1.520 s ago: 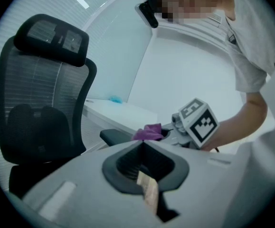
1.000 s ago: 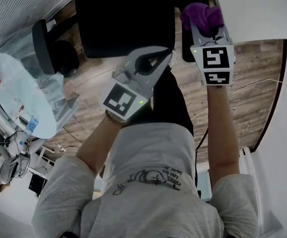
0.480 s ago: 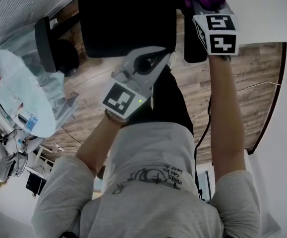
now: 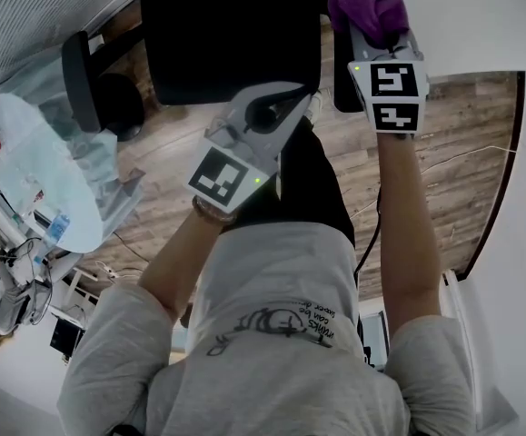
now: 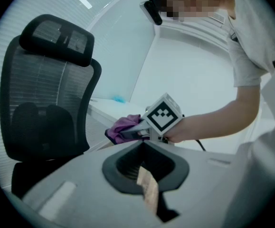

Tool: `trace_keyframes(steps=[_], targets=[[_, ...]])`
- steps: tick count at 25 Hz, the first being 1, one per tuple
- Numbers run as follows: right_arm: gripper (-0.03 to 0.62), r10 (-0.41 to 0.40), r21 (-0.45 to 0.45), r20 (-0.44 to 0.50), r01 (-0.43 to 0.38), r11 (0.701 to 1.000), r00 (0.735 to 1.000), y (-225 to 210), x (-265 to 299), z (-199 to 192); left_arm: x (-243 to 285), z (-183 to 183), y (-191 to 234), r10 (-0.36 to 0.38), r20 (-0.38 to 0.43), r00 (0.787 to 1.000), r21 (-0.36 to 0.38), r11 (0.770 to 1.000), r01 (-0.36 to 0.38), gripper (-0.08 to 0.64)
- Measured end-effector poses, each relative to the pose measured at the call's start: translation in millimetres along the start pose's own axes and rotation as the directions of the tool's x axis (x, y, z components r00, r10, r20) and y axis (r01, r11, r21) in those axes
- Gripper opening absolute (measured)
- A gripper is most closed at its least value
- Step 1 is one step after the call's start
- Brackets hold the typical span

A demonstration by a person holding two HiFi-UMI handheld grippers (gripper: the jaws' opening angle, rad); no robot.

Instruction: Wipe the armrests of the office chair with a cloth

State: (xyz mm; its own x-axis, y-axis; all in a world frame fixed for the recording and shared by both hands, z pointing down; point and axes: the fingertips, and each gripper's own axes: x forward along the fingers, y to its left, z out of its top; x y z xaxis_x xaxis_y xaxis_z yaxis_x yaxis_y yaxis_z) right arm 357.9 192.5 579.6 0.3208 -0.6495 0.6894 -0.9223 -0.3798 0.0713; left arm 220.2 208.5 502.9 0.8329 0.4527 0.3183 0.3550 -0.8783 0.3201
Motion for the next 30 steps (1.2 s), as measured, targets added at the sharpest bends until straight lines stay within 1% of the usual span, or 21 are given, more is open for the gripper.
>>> trace_keyframes(steps=[10, 15, 22, 30], targets=[[0.035, 0.001, -0.022, -0.014, -0.001, 1.0, 1.0, 34, -45, -39, 1, 3, -2, -0.003, 0.002, 1.0, 0.008, 1.0, 0.003, 0.0], [0.035, 0.008, -0.004, -0.021, -0.008, 1.0, 1.0, 52, -65, -57, 3, 2, -3, -0.003, 0.001, 1.0, -0.005, 1.0, 0.003, 0.0], [0.034, 0.023, 0.015, -0.034, -0.023, 1.0, 0.999, 74, -95, -81, 7, 2, -7, -0.011, -0.005, 1.0, 0.002, 1.0, 0.011, 0.0], [0.034, 0.042, 0.014, -0.019, -0.041, 0.999, 0.999, 87, -113, -94, 9, -1, -9, -0.015, -0.006, 1.0, -0.008, 1.0, 0.015, 0.0]])
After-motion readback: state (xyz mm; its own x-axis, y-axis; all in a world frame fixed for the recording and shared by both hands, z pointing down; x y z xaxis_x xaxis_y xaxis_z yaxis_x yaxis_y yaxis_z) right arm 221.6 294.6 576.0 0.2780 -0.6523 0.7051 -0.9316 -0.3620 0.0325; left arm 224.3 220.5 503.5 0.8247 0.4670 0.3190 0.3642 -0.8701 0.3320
